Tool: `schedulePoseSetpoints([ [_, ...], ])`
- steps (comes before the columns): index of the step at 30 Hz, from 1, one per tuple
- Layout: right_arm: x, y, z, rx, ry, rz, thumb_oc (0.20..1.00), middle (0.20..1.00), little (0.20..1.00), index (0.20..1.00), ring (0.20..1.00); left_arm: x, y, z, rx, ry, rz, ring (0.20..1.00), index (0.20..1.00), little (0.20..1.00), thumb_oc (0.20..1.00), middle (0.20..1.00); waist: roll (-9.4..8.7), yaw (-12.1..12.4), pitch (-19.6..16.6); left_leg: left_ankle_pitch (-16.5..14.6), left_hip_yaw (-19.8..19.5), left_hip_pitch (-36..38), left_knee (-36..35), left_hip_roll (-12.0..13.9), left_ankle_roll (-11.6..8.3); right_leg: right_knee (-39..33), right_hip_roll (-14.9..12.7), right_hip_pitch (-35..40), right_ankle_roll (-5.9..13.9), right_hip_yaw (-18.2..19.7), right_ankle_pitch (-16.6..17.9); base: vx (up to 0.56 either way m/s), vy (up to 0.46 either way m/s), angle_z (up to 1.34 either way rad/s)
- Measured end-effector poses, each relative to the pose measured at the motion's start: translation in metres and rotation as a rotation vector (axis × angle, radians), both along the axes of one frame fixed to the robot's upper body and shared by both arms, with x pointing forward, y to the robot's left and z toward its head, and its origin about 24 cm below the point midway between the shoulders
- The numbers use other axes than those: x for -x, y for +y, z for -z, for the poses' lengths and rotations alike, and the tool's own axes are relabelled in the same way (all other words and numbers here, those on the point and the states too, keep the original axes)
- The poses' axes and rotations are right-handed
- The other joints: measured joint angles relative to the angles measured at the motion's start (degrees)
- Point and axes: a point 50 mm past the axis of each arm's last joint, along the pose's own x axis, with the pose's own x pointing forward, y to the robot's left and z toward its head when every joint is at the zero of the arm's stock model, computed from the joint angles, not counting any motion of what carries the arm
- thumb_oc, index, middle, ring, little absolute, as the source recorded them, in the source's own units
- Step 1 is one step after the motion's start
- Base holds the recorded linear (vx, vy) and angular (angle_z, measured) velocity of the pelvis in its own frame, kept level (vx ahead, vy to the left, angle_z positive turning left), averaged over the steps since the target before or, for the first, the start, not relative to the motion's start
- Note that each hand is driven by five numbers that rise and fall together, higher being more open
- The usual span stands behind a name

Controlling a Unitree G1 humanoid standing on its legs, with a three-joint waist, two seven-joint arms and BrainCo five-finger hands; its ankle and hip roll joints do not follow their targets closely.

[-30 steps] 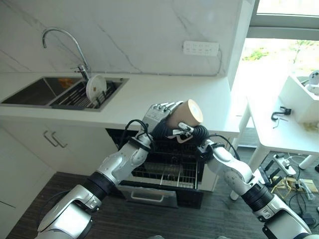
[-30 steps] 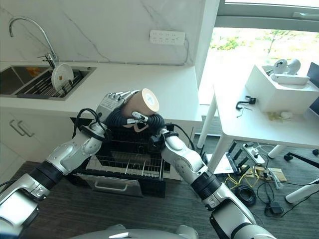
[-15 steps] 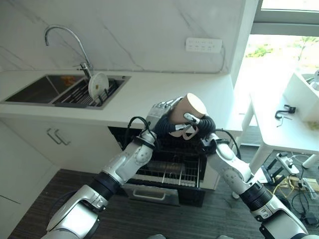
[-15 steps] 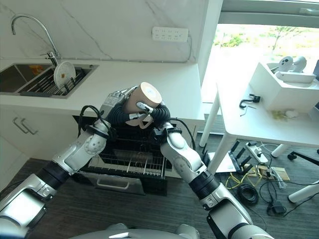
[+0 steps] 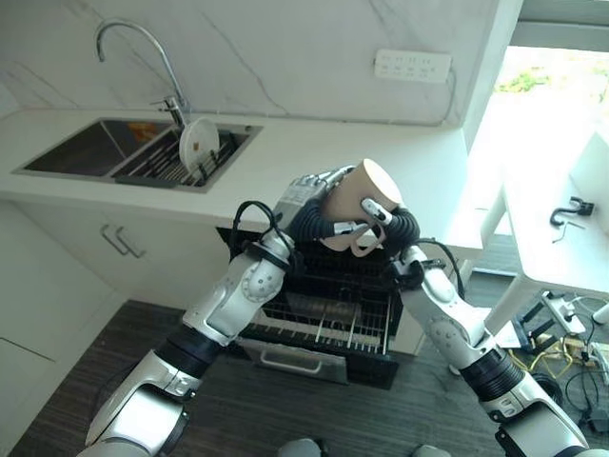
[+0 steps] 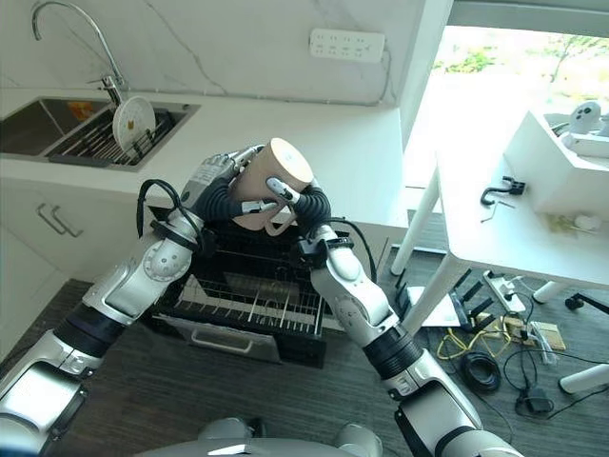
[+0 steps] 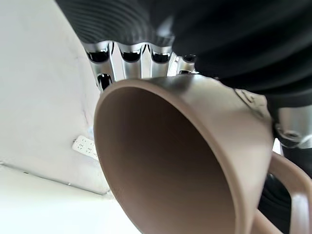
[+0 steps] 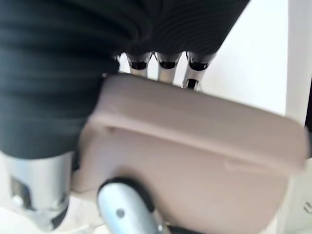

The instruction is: Place the dishes in the dishwasher.

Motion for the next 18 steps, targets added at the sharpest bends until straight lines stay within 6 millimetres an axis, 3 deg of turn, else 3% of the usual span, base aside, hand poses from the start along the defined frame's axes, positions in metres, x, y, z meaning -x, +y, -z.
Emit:
schedulePoseSetpoints([
  [5,0.000,-0.001,-0.002,-0.067,0.004,-0.026,0.200,0.200,0.200,0.200,0.200,0.001,-0.001,-0.009,-0.014,-0.007,0.014,0.200,0.200,0.200,0.200,0.200,-0.17,0.5,0.9,0.0,-0.4,-0.6,0.1,-0.1,0.02,-0.1,0.0,-0.2,0.03,-0.4,0.0,-0.02,-0.005,0.05],
  [6,0.000,-0.001,-0.002,-0.075,0.008,-0.029,0.200,0.200,0.200,0.200,0.200,0.000,-0.001,-0.009,-0.002,0.002,0.019,0.878,0.878,0.878,0.878,0.878,-0.15,0.6,0.9,0.0,-0.4,-0.6,0.1,-0.1,0.02,-0.1,0.0,-0.1,0.03,-0.4,0.0,0.00,0.000,0.00],
  [7,0.000,-0.001,-0.003,-0.083,0.005,-0.026,0.200,0.200,0.200,0.200,0.200,0.001,-0.002,-0.009,0.000,0.014,0.028,1.000,1.000,1.000,1.000,1.000,-0.15,0.6,0.9,0.0,-0.5,-0.6,0.1,-0.1,0.02,-0.1,0.0,-0.1,0.03,-0.5,0.0,0.00,0.000,0.00],
  [18,0.002,-0.004,-0.007,-0.297,-0.003,0.047,0.200,0.200,0.200,0.200,0.200,0.004,-0.010,-0.015,0.020,0.041,0.090,1.000,1.000,1.000,1.000,1.000,-0.08,0.9,1.0,0.0,-0.5,-0.6,0.2,-0.2,0.06,0.1,-0.2,-0.1,0.03,-0.5,0.0,0.00,0.000,0.00],
])
